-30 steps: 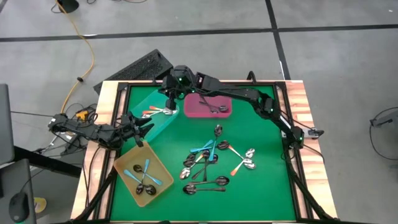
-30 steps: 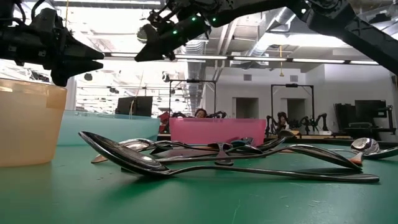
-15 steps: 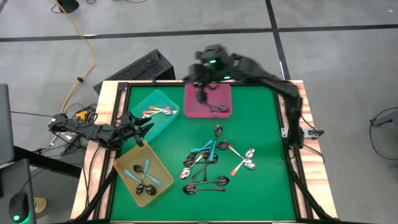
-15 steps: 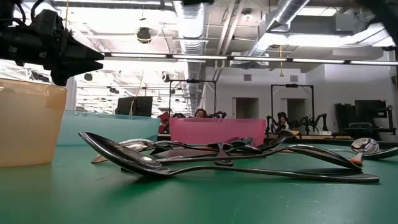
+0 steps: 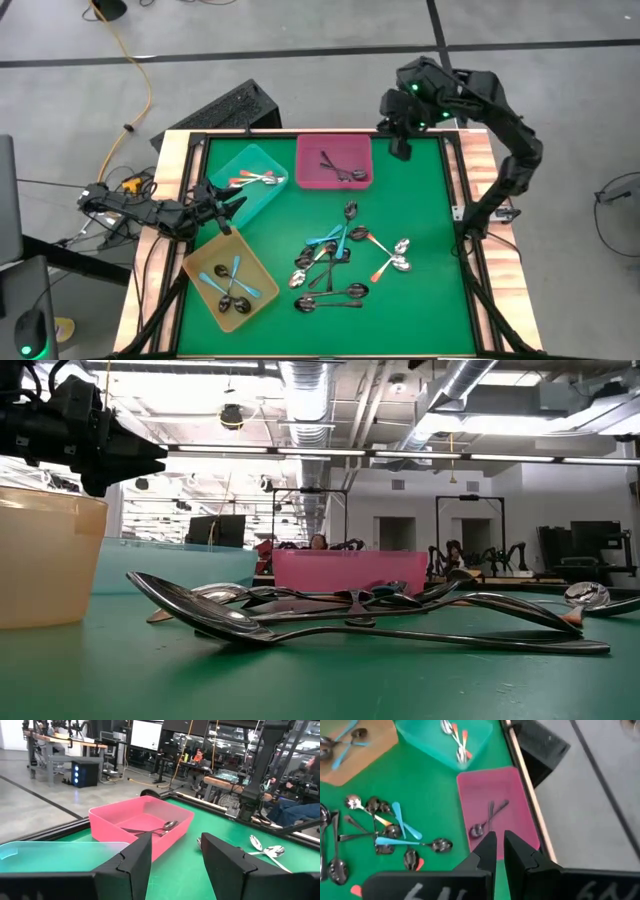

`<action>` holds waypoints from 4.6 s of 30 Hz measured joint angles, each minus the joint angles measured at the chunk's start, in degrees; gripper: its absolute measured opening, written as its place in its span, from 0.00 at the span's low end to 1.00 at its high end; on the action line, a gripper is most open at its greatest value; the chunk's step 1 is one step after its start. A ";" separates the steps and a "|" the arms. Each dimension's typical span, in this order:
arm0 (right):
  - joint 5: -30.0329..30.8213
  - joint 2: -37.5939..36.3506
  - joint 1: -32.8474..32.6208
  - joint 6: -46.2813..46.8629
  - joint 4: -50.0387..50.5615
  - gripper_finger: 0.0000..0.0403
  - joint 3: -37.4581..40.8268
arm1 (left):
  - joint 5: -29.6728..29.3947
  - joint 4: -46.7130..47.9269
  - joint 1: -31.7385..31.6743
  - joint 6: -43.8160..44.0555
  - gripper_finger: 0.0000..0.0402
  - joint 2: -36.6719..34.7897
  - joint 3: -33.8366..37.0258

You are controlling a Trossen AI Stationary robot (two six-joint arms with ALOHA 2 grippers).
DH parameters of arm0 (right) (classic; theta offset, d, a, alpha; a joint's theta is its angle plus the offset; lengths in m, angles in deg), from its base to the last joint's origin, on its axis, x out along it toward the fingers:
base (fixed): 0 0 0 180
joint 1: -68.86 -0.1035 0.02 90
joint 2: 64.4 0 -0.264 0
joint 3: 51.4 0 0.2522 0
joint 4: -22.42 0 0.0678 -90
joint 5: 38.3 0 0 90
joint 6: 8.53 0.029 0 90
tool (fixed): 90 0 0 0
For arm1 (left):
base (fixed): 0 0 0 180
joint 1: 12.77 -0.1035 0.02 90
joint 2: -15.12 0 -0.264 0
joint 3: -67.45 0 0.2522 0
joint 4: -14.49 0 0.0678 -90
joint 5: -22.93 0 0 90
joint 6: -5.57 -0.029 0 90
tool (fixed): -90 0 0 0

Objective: Sort silverware by color (type)
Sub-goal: Put the black spoon into the pink bin

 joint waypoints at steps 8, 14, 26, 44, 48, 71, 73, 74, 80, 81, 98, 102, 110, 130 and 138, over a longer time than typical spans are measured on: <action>-0.05 -12.78 -2.04 1.12 -10.40 0.10 24.03 | 0.00 0.04 0.00 0.00 0.39 0.00 0.00; -0.07 -26.03 -2.62 5.62 -31.02 0.10 47.53 | 0.01 0.07 0.00 0.04 0.39 -0.02 0.00; -0.68 -38.35 -7.09 13.22 -72.33 0.10 86.22 | 0.00 0.09 0.00 0.00 0.39 0.00 0.00; 0.87 -37.14 -12.57 16.54 -115.20 0.10 107.80 | -5.13 -0.35 -0.02 0.15 0.39 -0.01 0.00; 1.09 -37.10 -12.48 15.35 -116.69 0.10 108.38 | -4.55 -0.35 -0.02 0.63 0.39 0.00 0.00; -2.95 -37.32 -12.79 30.12 -109.39 0.10 108.41 | -0.19 0.07 0.00 -1.51 0.39 0.00 0.00; -4.32 -37.32 -12.79 32.57 -109.04 0.10 108.41 | 0.42 0.04 0.00 -1.47 0.39 0.00 0.00; -5.13 -37.32 -12.79 33.52 -109.02 0.10 108.39 | 0.51 0.04 0.00 -1.30 0.39 0.00 0.00; -9.71 -37.36 -12.80 34.23 -106.45 0.10 104.51 | 0.55 0.07 0.00 0.23 0.39 0.00 0.00; -9.81 -37.36 -12.84 34.23 -105.05 0.10 103.56 | 0.55 0.07 0.00 0.89 0.39 0.00 0.00; -9.75 -37.32 -18.19 32.04 -97.94 0.10 99.62 | 3.63 -0.06 -0.02 8.28 0.39 0.00 0.00; -9.75 -37.32 -18.04 30.60 -98.38 0.10 99.55 | 4.18 -0.17 0.00 11.66 0.39 0.02 0.00; -12.58 -37.13 -18.94 30.93 -93.28 0.10 99.53 | 3.07 -0.16 -0.02 13.27 0.39 0.02 0.00; 5.13 -37.08 -25.35 33.62 -81.21 0.14 99.53 | 2.76 -0.34 -0.02 14.30 0.39 0.00 0.00; 6.08 -37.06 -25.20 36.19 -72.24 0.14 97.63 | 3.15 -0.24 -1.03 13.49 0.39 0.00 0.00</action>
